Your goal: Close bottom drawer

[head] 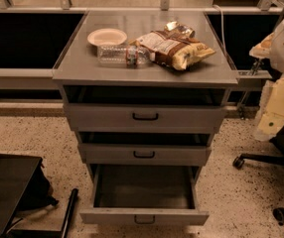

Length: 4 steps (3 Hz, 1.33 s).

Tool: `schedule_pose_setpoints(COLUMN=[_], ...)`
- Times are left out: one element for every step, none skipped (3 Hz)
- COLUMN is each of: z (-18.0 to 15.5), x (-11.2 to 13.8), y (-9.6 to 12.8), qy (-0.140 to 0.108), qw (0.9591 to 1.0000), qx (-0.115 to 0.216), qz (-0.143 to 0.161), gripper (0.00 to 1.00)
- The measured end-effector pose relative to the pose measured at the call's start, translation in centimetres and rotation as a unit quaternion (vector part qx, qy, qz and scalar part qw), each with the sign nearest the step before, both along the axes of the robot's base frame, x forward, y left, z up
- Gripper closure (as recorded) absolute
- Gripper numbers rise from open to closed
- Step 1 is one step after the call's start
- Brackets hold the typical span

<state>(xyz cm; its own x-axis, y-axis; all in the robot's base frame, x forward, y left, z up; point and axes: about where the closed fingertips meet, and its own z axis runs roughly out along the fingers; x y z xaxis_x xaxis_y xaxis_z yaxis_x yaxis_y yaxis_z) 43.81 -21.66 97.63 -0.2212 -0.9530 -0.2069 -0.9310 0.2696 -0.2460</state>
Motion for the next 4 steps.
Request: schedule_pose_setpoints(z=[0.0,-2.9,-10.7,-21.7], x=[-0.2,-1.9,-3.9,-6.6], y=[0.1,0.3,0.0,0.4], qy=[-0.007,-0.014,-0.006,0.02], qw=[1.0,0.9987,0.992,0.9728], qx=[0.003,0.038,0.117,0.228], qz=[0.005,0.032,0.045,0.036], gripper=[0.0,0.0,0.0,0.0])
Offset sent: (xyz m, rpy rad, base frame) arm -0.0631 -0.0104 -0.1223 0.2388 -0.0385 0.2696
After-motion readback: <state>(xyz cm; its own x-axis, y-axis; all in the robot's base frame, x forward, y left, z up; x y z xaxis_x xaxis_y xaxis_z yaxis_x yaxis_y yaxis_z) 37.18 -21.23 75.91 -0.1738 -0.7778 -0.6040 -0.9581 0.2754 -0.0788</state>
